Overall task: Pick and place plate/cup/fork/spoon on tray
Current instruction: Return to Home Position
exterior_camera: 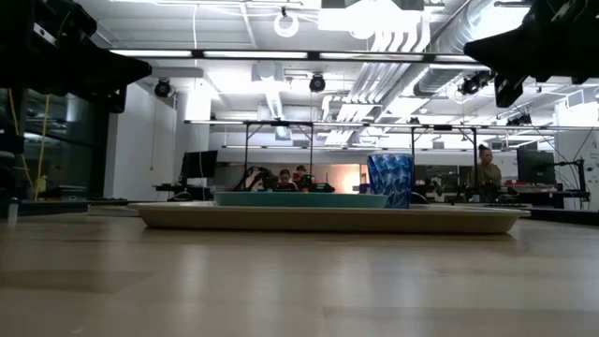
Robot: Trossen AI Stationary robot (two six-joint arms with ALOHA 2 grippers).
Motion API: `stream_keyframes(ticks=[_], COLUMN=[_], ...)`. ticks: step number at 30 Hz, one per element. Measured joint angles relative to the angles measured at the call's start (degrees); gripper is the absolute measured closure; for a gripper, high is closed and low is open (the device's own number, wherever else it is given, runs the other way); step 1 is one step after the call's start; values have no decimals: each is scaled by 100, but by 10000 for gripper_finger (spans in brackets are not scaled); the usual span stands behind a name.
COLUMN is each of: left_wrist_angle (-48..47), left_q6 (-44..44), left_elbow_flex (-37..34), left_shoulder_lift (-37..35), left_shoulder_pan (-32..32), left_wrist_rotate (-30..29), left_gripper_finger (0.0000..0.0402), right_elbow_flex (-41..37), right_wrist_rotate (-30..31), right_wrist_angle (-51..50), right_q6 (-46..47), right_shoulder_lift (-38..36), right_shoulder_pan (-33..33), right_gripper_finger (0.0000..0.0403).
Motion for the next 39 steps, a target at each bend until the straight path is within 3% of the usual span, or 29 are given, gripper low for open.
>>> stream_keyframes(ticks=[7, 12, 19, 31, 39], left_wrist_angle=[0, 0, 0, -2, 0], left_q6=[0, 0, 0, 0, 0], left_elbow_flex=[0, 0, 0, 4, 4], left_shoulder_lift=[0, 0, 0, 0, 0], left_shoulder_pan=[-2, -1, -2, -2, -2], left_wrist_rotate=[0, 0, 0, 4, 4], left_gripper_finger=[401, 401, 401, 401, 401], right_elbow_flex=[-108, -108, -110, -256, -254], right_wrist_rotate=[-316, -47, -59, 108, 1024], right_wrist_angle=[-50, -126, -918, -600, -1136], right_q6=[-269, -426, -281, -582, -776], right_shoulder_lift=[0, -136, -925, -902, -843], right_shoulder_pan=[0, -2, 0, 0, 0], right_gripper_finger=[403, 403, 403, 403, 403])
